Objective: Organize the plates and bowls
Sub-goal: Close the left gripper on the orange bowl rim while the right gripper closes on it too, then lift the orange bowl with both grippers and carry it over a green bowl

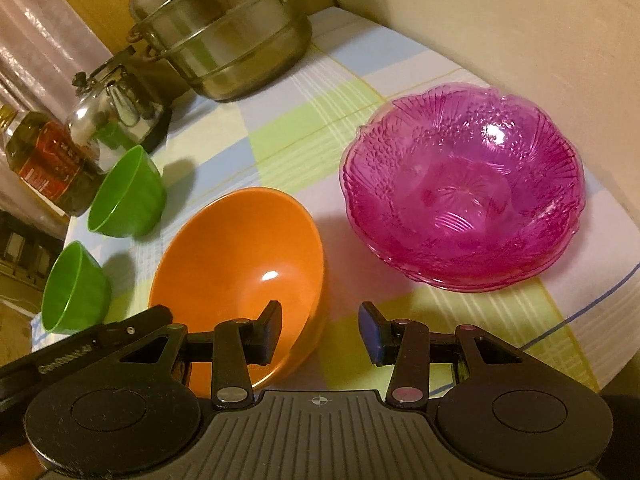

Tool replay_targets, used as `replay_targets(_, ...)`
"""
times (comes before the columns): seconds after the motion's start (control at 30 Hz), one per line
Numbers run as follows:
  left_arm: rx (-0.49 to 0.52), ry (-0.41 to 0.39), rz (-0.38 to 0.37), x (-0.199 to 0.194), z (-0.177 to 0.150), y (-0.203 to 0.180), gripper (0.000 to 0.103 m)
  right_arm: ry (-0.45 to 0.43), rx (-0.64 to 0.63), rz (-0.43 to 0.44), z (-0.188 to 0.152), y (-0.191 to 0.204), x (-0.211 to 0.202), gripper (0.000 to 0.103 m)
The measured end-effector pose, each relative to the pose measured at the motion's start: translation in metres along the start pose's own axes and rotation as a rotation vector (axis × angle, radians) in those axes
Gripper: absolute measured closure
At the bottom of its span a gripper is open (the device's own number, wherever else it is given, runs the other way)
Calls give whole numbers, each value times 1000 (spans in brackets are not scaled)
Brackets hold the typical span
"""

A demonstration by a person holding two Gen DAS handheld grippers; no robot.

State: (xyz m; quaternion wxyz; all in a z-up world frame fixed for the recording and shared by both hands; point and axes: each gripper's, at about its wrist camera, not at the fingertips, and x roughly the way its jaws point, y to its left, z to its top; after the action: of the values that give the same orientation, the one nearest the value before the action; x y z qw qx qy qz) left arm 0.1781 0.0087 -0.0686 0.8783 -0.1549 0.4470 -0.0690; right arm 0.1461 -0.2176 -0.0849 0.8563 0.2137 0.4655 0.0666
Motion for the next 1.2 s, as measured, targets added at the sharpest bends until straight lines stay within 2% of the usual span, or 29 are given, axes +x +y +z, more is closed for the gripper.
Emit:
replay_targets(0.33,27,10,-8,7,0,-3,92,6,9,-7,4,0,6,80)
replay_targets(0.4,31,13,-7,7,0,-3,93,5,-4,-1,4,2,6,88)
replay_targets(0.77,35,27,3,-4,-2,-2,93,4,-49,-8,0,13,2,88)
replay_targets(1.2,9,-25,36,-44,1,15,93,-2,-113,34,-5,44,-9,88)
